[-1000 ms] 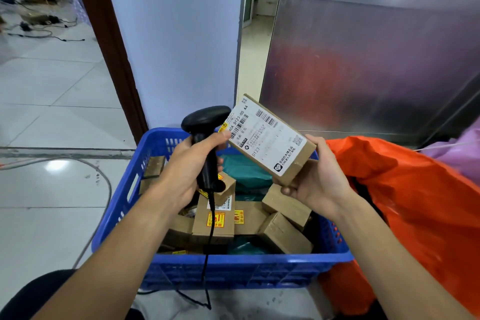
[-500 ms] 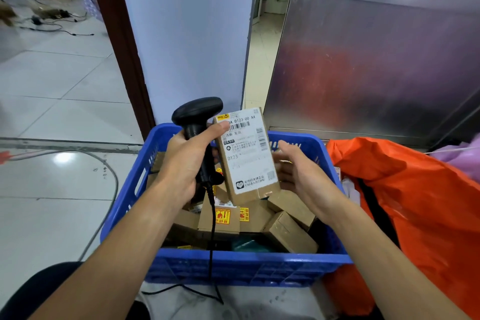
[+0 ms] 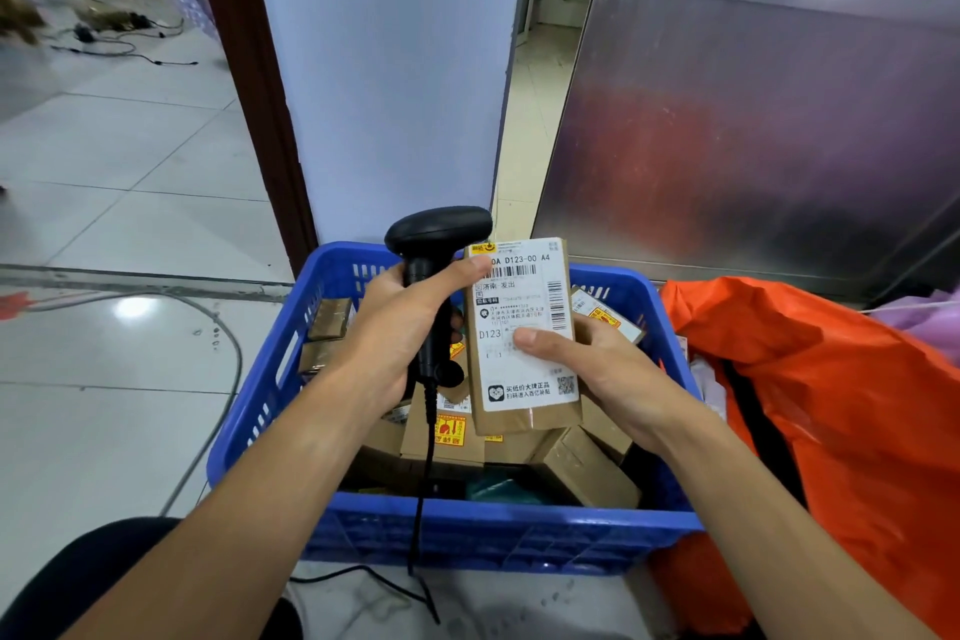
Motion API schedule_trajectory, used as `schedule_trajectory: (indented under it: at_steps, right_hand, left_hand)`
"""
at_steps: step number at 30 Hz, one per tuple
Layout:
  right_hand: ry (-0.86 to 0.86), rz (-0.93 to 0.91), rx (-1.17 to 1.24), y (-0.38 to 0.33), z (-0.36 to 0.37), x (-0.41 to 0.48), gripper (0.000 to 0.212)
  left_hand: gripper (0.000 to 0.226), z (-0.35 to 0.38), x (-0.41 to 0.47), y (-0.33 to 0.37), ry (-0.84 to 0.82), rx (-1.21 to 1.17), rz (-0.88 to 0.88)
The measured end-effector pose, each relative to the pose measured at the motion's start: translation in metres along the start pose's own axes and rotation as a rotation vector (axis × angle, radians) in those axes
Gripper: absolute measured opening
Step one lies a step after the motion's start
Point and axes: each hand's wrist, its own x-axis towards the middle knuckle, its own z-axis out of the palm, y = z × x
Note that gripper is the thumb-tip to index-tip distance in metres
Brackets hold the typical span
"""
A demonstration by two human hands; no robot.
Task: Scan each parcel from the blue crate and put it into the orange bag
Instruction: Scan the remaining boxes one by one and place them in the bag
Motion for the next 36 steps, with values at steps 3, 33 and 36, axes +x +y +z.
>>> schedule_trajectory:
  at_steps: [3, 33, 36]
  right_hand:
    - [0.059, -0.027, -0.014, -0.007, -0.008, -0.002, 0.052]
    - [0.750, -0.352, -0.240, 0.000, -0.032, 0.002, 0.044]
    - [0.747, -0.359, -0.237, -0.001, -0.031, 0.001, 0.042]
  left_hand:
    - [0.036, 0.000, 0.003, -0.001, 0.003, -0.068, -0.020]
    - [0.007, 0.008, -0.008, -0.008, -0.087, -0.014, 0.048]
    - [0.008, 0.007, -0.009, -0.008, -0.098, -0.021, 0.048]
